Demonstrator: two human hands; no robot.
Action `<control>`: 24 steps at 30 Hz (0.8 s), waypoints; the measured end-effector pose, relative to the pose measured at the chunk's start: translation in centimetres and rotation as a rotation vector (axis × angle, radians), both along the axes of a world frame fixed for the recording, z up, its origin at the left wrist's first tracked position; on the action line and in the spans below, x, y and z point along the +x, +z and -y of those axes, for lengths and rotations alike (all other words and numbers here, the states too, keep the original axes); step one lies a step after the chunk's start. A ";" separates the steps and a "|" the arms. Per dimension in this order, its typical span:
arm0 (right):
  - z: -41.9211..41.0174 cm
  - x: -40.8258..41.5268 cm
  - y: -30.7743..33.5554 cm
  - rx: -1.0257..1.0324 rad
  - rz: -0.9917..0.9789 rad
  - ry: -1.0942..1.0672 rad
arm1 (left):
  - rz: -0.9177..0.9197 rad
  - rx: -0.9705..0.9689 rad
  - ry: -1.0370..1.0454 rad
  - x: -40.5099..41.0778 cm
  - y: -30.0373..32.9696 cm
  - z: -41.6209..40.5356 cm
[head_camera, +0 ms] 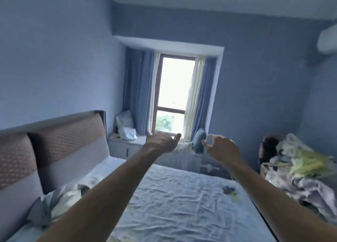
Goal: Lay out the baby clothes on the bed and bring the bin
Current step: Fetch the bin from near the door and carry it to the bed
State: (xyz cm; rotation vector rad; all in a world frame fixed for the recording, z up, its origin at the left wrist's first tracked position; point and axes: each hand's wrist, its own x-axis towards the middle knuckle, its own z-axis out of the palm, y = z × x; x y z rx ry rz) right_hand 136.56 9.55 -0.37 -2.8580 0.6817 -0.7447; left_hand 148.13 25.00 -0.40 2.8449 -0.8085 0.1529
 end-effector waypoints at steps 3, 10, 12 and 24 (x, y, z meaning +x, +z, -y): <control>-0.7 -1.5 8.0 -0.070 -0.019 -0.034 | 0.121 -0.070 -0.035 -2.4 8.1 0.5; -0.2 -6.3 16.1 -0.103 -0.029 -0.277 | 0.251 -0.088 0.025 -5.7 15.7 1.7; 0.4 -7.6 16.9 -0.081 -0.026 -0.312 | 0.247 -0.105 0.024 -5.8 16.1 2.1; 3.9 -12.2 14.5 -0.024 0.021 -0.352 | 0.337 -0.148 0.004 -6.8 13.7 4.4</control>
